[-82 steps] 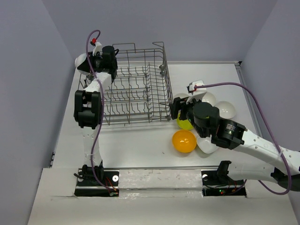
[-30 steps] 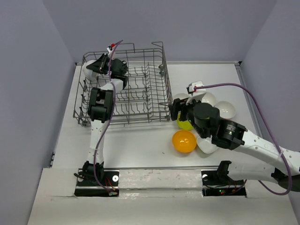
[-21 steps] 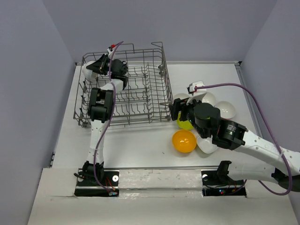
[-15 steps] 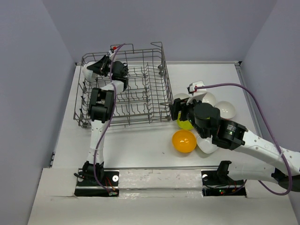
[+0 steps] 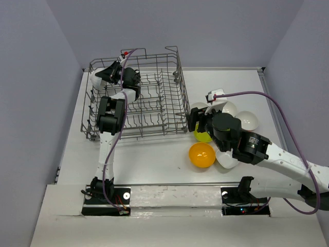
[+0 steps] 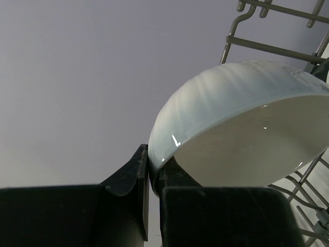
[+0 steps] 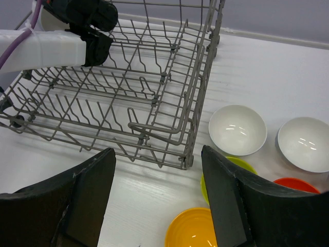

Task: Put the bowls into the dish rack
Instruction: Insert the bowl into the dish rack.

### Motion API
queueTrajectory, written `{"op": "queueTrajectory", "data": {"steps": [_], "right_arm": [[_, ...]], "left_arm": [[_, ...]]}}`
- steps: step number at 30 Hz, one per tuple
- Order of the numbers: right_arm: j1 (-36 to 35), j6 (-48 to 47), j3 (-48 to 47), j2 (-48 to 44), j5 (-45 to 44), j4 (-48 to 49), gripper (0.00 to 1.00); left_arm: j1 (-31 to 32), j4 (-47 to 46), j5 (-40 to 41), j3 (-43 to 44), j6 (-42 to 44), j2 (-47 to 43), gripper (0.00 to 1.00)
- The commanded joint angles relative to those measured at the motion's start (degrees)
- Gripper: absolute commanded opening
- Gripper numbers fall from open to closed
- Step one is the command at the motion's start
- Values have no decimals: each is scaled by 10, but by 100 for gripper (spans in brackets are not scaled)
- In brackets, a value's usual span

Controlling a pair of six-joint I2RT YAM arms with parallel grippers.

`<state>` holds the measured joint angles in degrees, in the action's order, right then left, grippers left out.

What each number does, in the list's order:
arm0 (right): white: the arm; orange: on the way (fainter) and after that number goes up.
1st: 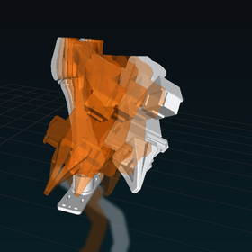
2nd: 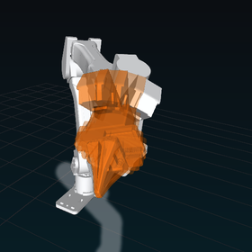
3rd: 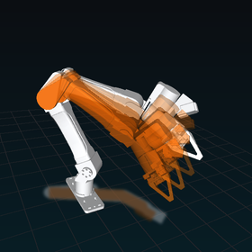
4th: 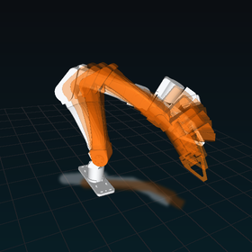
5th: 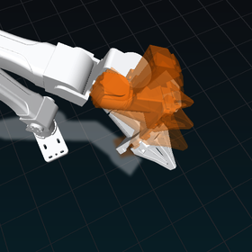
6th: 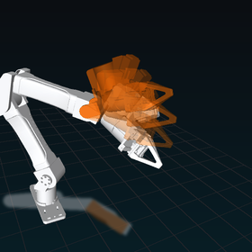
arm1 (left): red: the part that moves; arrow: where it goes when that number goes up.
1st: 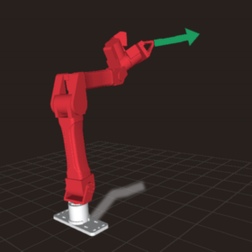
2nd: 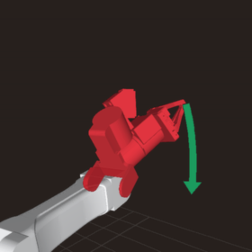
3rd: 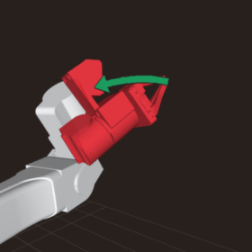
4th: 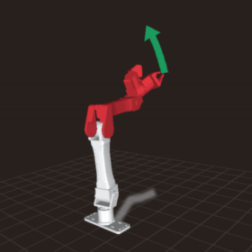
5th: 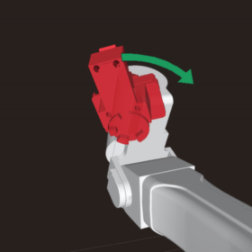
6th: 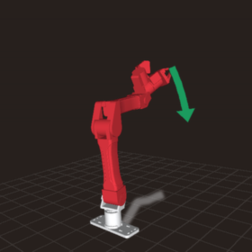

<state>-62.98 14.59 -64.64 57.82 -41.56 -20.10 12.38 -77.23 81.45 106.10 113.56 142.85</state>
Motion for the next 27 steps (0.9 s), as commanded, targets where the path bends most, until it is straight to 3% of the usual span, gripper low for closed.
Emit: {"op": "queueTrajectory", "data": {"steps": [1,3,11,27], "right_arm": [[0,-4,2,1,-12,23,73],[0,-5,2,2,-12,22,73],[0,-6,0,4,-12,22,73],[0,-8,0,5,-11,22,73]], "left_arm": [[-4,-399,104,-5,5,4,1],[-3,-384,103,-6,-8,2,10],[-1,-357,102,-8,-31,5,23],[3,-290,97,-20,-86,-6,38]]}}
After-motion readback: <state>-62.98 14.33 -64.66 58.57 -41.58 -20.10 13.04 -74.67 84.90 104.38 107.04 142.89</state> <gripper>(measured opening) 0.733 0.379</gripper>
